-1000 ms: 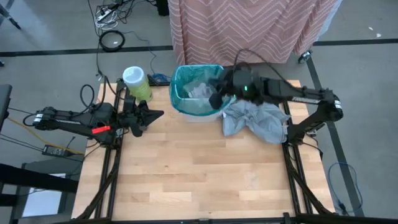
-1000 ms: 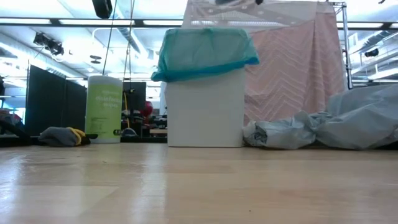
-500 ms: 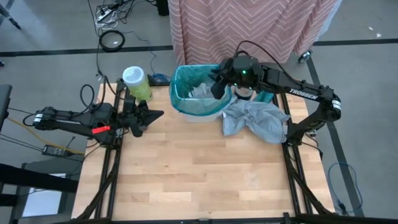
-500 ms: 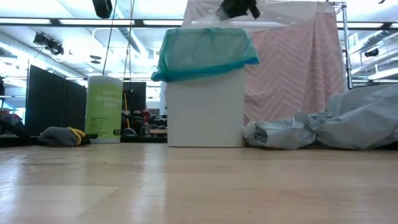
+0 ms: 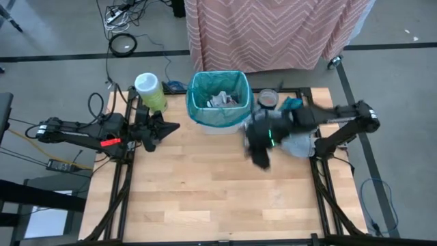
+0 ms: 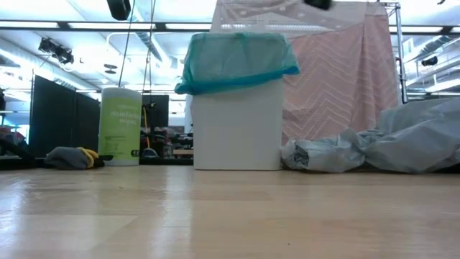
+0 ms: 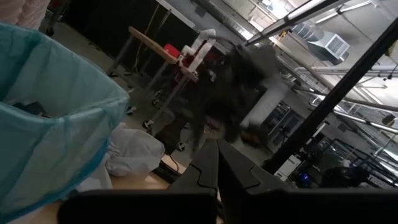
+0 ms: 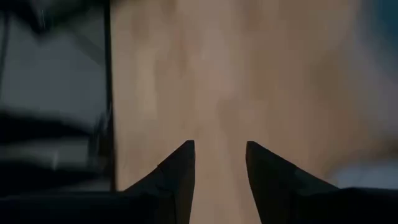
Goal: Place trash/remove bag and relplace
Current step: Put the transparent plastic material into the trash bin
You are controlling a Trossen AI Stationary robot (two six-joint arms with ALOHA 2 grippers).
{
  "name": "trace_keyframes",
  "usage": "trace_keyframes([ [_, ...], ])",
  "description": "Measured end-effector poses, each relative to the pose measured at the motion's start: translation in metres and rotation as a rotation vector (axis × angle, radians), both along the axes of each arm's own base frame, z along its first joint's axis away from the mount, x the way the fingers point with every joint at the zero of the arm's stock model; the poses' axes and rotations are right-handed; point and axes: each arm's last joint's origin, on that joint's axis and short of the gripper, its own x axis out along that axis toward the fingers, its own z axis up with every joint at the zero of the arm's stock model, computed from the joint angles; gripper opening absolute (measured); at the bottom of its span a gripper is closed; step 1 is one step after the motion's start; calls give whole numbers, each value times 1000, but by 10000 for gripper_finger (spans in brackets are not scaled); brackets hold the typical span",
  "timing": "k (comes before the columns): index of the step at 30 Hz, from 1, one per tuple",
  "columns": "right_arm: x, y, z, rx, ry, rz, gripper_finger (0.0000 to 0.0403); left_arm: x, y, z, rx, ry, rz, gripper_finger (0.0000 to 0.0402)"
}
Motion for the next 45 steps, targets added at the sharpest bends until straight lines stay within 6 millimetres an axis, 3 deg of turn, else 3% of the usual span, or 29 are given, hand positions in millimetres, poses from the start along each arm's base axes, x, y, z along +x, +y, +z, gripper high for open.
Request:
trace_keyframes([
  [4, -19, 58, -39, 43, 186, -3, 133, 0, 0, 0, 14, 2, -1, 6],
  [8, -38, 105, -81, 86, 194, -138, 133, 0, 0, 0, 16, 2, -2, 6],
  [13, -75, 143, -131, 146, 141, -405, 136, 0, 0, 0, 17, 2, -2, 6],
  [18, -112, 154, -171, 186, 58, -656, 141, 0, 0, 0, 17, 2, -2, 6],
  [22, -126, 158, -202, 212, 22, -764, 145, 0, 0, 0, 16, 2, -2, 6],
  [33, -119, 181, -251, 205, 71, -720, 146, 0, 0, 0, 14, 1, 6, 6],
  [40, -117, 183, -266, 153, 66, -729, 143, 0, 1, 0, 8, 2, 23, 6],
  [43, -115, 183, -270, 140, 85, -726, 116, 0, 1, 0, 2, 2, 49, 6],
  [45, -112, 183, -272, 134, 91, -716, 77, 0, 2, 0, -15, 0, 63, 6],
])
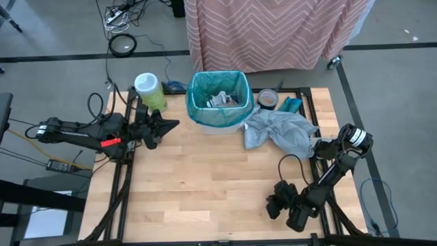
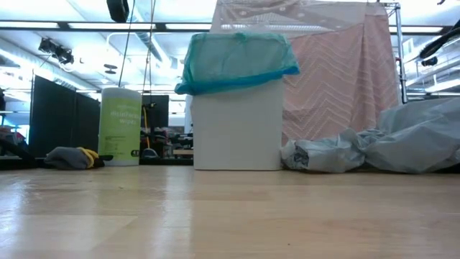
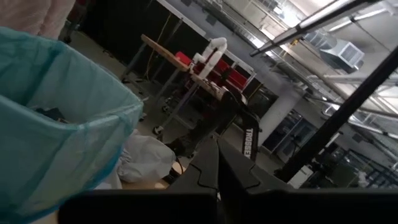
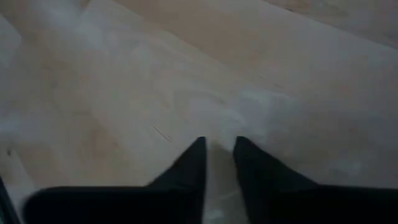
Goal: Place trash/remove bag and relplace
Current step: Put the transparent plastic material into the trash bin
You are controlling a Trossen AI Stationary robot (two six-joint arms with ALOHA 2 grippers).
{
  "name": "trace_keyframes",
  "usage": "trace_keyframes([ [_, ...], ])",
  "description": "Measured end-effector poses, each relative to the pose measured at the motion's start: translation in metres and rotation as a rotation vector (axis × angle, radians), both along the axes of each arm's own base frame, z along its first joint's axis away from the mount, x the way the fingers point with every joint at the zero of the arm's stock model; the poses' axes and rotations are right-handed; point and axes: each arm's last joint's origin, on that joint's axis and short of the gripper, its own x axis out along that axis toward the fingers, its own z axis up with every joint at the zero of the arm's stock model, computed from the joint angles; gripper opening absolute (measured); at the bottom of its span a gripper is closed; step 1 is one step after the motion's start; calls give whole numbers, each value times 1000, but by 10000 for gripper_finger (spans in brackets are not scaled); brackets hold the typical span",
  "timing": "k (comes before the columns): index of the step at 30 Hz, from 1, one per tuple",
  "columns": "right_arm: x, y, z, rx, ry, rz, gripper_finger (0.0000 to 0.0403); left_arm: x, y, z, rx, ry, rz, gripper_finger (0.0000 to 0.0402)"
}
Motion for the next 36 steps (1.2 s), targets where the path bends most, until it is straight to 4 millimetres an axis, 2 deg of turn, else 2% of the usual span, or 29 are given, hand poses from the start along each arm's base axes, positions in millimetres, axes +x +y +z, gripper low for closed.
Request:
trace_keyframes([
  [3, 2, -3, -1, -10, 28, 8, 15, 0, 0, 0, -24, -5, -1, 6],
  [8, 12, -11, 3, 10, 34, -45, 1, 0, 0, 0, -33, -6, -1, 6],
  [12, 25, -25, 19, -31, -17, -89, 0, 0, 0, 0, -32, -6, -1, 6],
  [18, 56, -41, 69, -31, -135, -50, 0, 0, 0, 0, -2, 0, 8, 6],
  [22, 76, -57, 113, -62, -229, -6, 0, 0, 0, 0, 6, 2, 11, 6],
  [27, 87, -77, 159, -165, -257, 82, 0, 0, 0, 0, 27, 5, 14, 6],
  [32, 71, -83, 146, -114, -17, 110, 0, 0, 0, 0, 31, 5, -2, 6],
  [36, 52, -67, 128, -74, 184, 128, 3, 0, -1, 0, 36, 5, -28, 6],
])
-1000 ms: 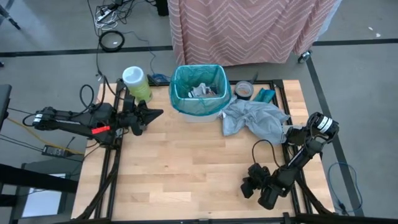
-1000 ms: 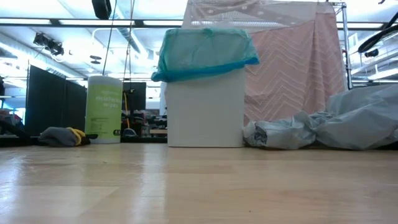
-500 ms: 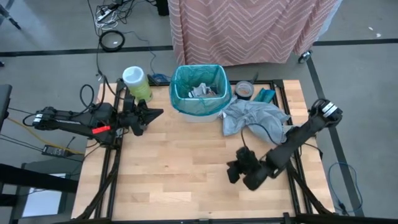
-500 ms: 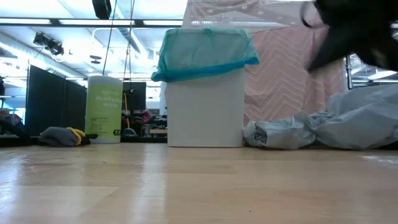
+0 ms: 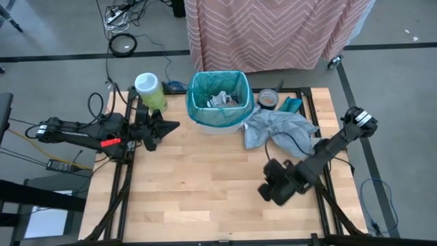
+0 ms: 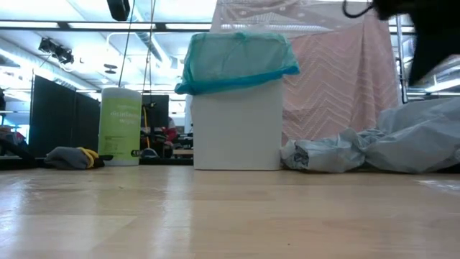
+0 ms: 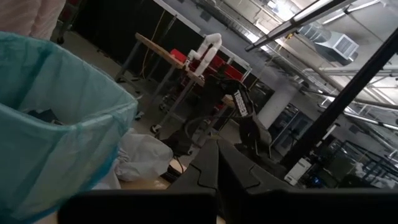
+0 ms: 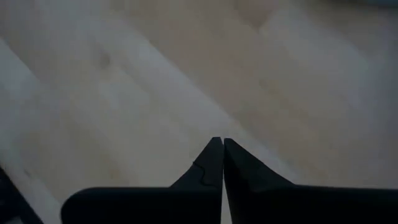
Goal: Place trash/remove bag and relplace
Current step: Put the transparent plastic material into the trash bin
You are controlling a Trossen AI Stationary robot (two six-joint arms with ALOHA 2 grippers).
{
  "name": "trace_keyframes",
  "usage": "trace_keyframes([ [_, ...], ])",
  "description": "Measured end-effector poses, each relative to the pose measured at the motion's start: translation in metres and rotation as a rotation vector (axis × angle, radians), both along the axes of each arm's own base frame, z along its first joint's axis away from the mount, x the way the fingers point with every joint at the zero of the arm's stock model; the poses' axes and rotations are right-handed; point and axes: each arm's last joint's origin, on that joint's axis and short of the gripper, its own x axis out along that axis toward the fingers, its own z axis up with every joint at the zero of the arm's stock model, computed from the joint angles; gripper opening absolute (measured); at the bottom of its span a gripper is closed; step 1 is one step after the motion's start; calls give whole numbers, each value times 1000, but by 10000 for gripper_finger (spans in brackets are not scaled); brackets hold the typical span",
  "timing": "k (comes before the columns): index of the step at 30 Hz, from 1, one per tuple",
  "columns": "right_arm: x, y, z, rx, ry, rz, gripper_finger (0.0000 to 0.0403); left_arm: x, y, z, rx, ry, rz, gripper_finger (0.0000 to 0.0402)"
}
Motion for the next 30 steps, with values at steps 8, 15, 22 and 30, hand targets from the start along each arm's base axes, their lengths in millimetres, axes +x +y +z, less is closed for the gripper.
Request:
trace_keyframes([
  [8, -22, 37, -19, -78, -14, 12, 81, 0, 0, -1, 1, 8, 1, 6],
  [15, -37, 54, -60, -114, -55, -186, 163, 0, 0, -1, -3, 11, 11, 6],
  [22, -34, 68, -92, -139, -16, -191, 173, 0, 1, -1, -7, 11, 32, 6],
  [30, -26, 77, -124, -147, 5, -197, 160, 0, 1, -3, -14, 27, 33, 6],
])
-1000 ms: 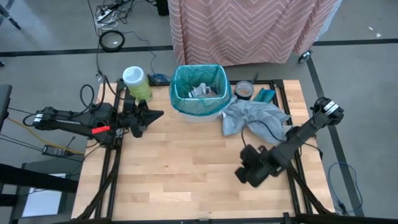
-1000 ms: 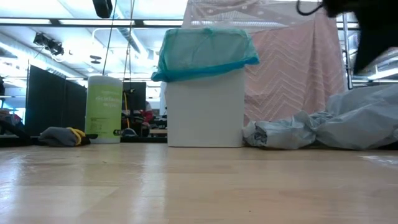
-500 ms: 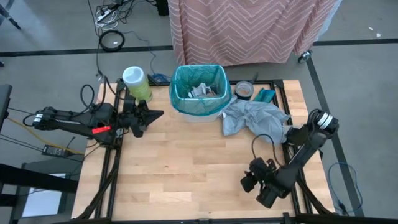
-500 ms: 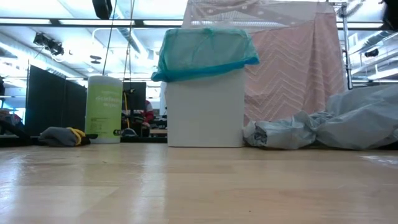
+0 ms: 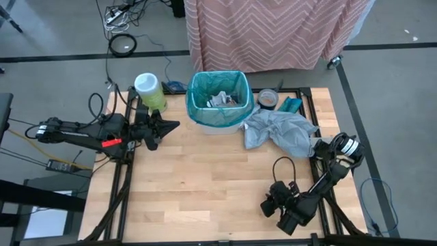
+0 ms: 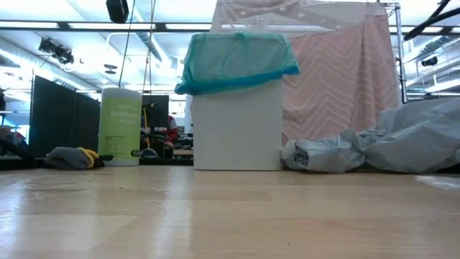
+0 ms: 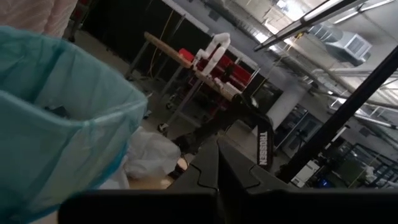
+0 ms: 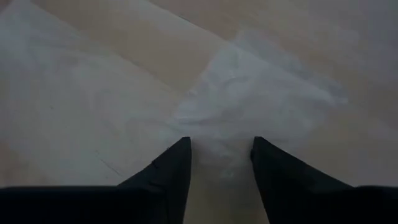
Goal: Place trash/remove bag and relplace
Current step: Put the transparent plastic material into the trash bin
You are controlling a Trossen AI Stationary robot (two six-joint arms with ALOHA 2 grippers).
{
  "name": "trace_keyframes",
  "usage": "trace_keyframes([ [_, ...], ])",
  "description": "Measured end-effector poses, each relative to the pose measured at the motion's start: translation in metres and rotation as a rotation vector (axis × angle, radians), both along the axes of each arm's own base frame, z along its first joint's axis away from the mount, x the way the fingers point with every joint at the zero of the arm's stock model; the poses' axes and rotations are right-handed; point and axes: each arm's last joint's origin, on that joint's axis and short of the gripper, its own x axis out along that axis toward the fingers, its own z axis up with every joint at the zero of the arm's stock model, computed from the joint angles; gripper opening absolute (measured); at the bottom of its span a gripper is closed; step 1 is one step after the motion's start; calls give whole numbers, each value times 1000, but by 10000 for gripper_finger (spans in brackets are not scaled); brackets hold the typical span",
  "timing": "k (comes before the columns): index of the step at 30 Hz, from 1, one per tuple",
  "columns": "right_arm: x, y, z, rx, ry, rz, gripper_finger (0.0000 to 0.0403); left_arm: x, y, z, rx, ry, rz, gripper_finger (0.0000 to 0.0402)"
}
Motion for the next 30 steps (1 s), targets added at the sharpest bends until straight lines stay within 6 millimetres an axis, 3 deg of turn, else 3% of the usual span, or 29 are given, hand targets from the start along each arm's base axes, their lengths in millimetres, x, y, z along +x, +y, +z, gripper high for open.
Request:
trace_keyframes([
  [3, 0, -1, -1, -8, 17, -2, 119, 0, 0, -3, -18, 22, -1, 6],
  [7, 3, -9, 7, 12, 73, -24, 22, 1, 0, -3, -21, 30, 8, 6],
  [14, 18, -27, 29, 51, -8, -80, 1, 3, 0, -5, -17, 39, 18, 6],
  [23, 42, -54, 98, 96, -267, 21, 0, 4, 0, -5, -3, 47, 27, 6],
  [30, 64, -96, 179, 30, -428, 180, 0, 4, 1, -2, 85, 33, 64, 6],
])
